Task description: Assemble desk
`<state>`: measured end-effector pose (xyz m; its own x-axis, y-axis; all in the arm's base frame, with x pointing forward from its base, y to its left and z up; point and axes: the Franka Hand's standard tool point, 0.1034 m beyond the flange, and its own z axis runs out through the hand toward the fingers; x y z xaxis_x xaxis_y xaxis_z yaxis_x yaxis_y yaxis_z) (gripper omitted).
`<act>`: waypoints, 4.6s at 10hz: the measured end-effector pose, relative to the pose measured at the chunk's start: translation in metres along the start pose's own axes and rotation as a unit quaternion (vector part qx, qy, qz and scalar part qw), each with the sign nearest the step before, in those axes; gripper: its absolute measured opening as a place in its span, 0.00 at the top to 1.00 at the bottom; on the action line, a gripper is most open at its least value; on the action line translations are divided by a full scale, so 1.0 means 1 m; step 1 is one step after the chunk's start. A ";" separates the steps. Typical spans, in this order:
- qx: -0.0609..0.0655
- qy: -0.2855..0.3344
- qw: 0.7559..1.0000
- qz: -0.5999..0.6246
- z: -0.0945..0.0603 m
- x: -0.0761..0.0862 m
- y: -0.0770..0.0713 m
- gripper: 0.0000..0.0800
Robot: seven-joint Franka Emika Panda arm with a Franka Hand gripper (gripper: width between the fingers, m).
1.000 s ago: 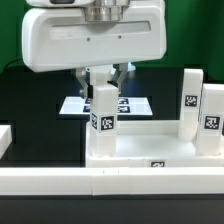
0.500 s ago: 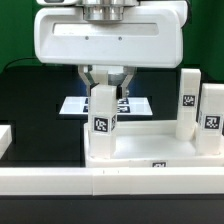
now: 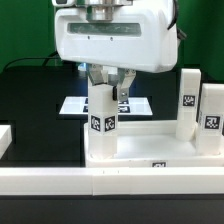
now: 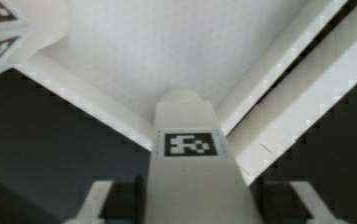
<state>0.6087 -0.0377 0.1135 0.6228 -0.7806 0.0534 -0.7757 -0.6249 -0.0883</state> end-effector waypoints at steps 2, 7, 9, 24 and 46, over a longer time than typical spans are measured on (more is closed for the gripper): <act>0.001 -0.001 1.000 0.005 0.000 -0.001 0.000 0.50; 0.000 -0.001 0.965 -0.263 -0.002 0.005 0.004 0.20; 0.001 0.000 0.926 -0.377 -0.003 0.006 0.001 0.19; -0.009 -0.014 0.752 -0.659 -0.005 0.008 0.002 0.64; 0.000 -0.008 0.981 -0.192 -0.052 -0.005 -0.001 0.19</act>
Offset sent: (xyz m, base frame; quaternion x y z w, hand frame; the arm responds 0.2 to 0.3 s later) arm -0.0026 -0.0070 0.0031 0.0125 -0.0217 -0.0849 0.9961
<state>0.6008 -0.0342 0.1649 0.8711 -0.4866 0.0665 -0.4829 -0.8733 -0.0644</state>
